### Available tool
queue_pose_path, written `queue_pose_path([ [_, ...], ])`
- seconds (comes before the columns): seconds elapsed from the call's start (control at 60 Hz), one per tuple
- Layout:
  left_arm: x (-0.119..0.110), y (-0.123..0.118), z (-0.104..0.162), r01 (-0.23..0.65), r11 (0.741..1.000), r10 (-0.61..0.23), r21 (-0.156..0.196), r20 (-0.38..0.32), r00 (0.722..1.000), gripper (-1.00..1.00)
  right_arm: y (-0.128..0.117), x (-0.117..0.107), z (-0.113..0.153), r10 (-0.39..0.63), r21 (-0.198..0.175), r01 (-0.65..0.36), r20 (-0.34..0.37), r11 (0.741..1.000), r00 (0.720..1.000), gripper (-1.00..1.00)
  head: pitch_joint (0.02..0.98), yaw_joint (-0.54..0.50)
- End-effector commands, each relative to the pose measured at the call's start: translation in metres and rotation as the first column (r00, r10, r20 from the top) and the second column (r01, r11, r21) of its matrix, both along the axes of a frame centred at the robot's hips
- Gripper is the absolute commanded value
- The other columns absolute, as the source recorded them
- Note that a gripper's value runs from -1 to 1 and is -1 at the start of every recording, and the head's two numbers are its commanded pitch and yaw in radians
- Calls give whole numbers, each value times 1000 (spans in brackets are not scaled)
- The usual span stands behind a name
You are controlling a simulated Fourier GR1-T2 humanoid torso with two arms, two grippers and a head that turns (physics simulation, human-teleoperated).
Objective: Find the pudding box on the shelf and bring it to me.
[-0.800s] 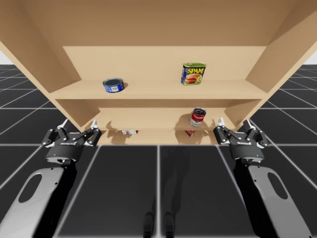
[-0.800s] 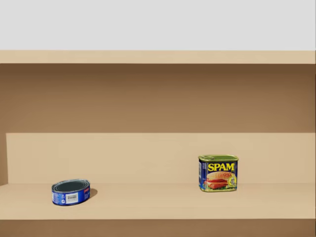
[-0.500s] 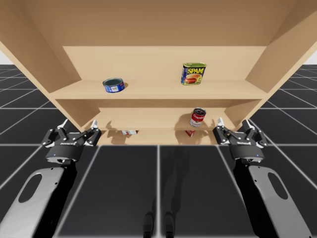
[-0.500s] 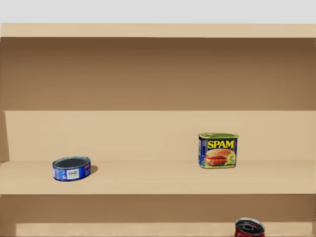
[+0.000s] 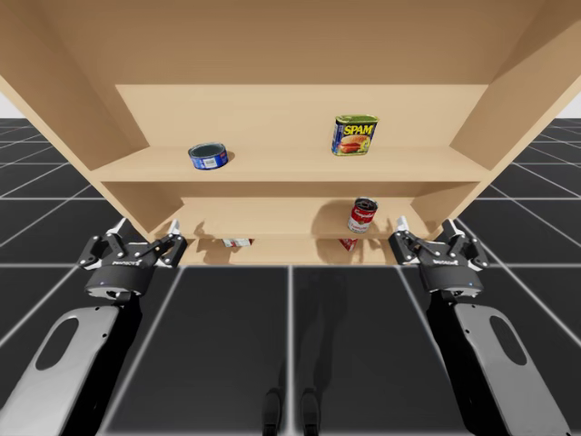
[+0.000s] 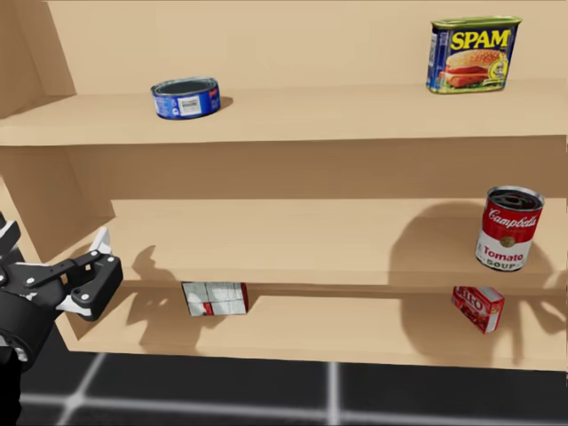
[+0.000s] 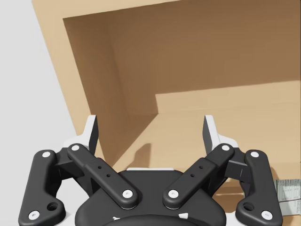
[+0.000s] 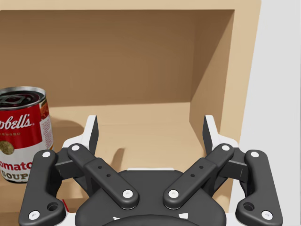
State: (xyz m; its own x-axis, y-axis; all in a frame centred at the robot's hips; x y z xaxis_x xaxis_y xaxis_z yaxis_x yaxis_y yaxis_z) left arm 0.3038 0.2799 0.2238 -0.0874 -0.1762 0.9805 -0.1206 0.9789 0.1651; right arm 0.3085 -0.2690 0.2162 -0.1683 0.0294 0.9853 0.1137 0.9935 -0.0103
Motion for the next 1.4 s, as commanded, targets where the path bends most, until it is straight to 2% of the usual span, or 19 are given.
queue_pose_path([
  [0.017,1,0,0,3,1000,-3,4,-3,1000,-1000,1,0,-1,1,-6,-1,-6,1000,1000,-1000,634,172],
  [0.117,1,-1,0,6,1000,-6,6,-4,1000,-1000,2,1,-2,4,-7,-4,-13,1000,1000,-1000,706,251],
  [0.25,1,-2,0,12,1000,-12,2,-4,1000,-1000,2,2,-3,2,-7,-2,-19,1000,1000,-1000,740,298],
  [0.317,0,-3,2,15,1000,-15,-16,6,1000,-1000,2,2,-3,-1,-9,1,-20,1000,1000,-1000,733,300],
  [0.35,-2,-5,5,18,999,-17,-42,18,1000,-1000,2,2,-4,-3,-9,3,-20,1000,1000,-1000,729,297],
  [0.4,-4,-6,8,28,998,-27,-55,19,999,-1000,2,2,-4,-5,-9,5,-20,1000,1000,-1000,725,295],
  [0.433,-11,-7,13,54,995,-53,-86,13,999,-1000,3,2,-4,-7,-11,7,-22,1000,1000,-1000,720,294],
  [0.583,-40,-11,33,122,983,-116,-134,51,992,-1000,3,3,-5,-8,-10,8,-26,1000,1000,-1000,712,301],
  [0.667,-53,-12,34,123,986,-111,-110,109,988,-1000,2,3,-5,-7,-6,7,-27,1000,1000,-1000,709,302],
  [0.783,-83,-14,25,169,976,-162,-133,64,985,-1000,2,3,-5,-7,-2,7,-28,1000,1000,-1000,704,295],
  [0.833,-90,-14,17,164,979,-160,-119,42,986,-1000,1,3,-5,-6,2,6,-27,1000,1000,-1000,704,293],
  [0.9,-96,-16,7,169,977,-170,-128,1,985,-1000,1,3,-5,-7,3,7,-28,1000,1000,-1000,703,292],
  [0.95,-99,-18,-6,162,975,-170,-150,-39,985,-1000,0,3,-5,-7,6,7,-28,1000,1000,-1000,703,292],
  [1.017,-100,-22,-22,160,975,-173,-155,-74,982,-1000,0,3,-5,-8,7,9,-28,1000,1000,-1000,702,292],
  [1.1,-95,-27,-40,154,972,-175,-179,-107,979,-1000,0,3,-4,-7,10,8,-27,1000,1000,-1000,700,289],
  [1.4,-69,-48,-69,180,967,-207,-179,-145,968,-1000,-3,4,-5,-9,9,9,-31,1000,999,-1000,696,285],
])
